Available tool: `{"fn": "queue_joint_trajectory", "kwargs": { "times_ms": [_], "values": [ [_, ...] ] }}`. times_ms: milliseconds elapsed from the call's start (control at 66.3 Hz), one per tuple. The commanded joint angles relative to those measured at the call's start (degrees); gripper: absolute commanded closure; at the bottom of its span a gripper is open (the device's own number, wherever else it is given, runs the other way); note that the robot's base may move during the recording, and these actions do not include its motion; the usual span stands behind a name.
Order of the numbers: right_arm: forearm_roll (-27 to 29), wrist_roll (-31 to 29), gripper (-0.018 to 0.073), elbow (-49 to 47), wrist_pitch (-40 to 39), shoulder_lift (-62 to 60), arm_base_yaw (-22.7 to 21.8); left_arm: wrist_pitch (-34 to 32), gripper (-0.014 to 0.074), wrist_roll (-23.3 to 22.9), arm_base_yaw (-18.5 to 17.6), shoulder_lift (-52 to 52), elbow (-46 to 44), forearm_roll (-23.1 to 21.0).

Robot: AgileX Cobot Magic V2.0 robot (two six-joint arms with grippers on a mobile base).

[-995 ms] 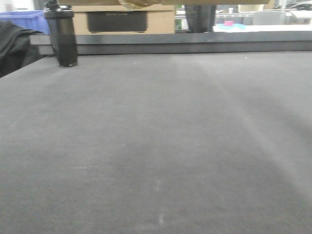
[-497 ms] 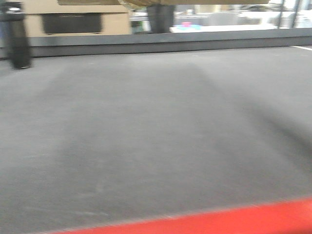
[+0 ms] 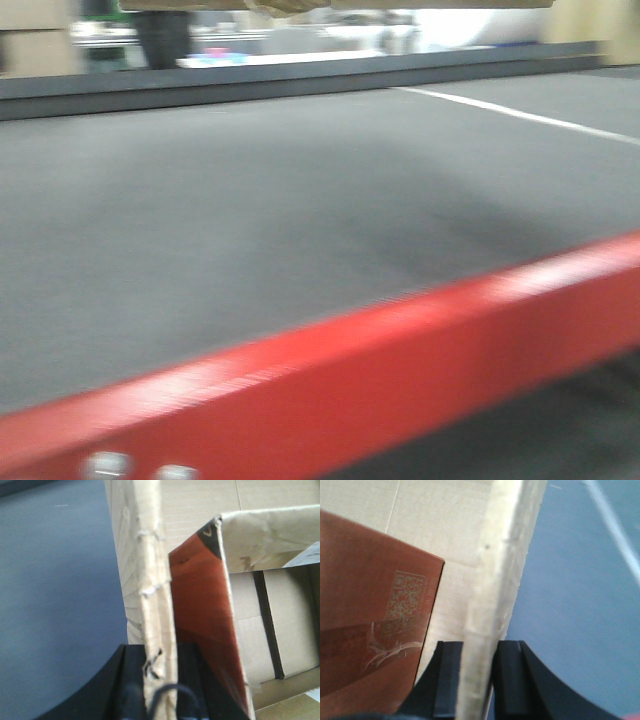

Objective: Stack two boxes on right shelf middle

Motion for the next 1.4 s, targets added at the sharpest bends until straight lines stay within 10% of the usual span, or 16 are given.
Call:
{"fn": "queue_joint_trajectory", "kwargs": {
  "times_ms": [0,1387],
  "values": [
    [0.1,-1.1,0.0711,-0.9,-2.7,-1.1,-0.4,-3.1,0.0708,0.1,0.1,-0.9,-0.5,-0.3],
    [0.1,-1.1,0.0711,-0.9,-2.7,-1.1,-0.4,-6.0,0.0708,0.1,0.1,-0.9,-0.5,-0.3]
  ]
}}
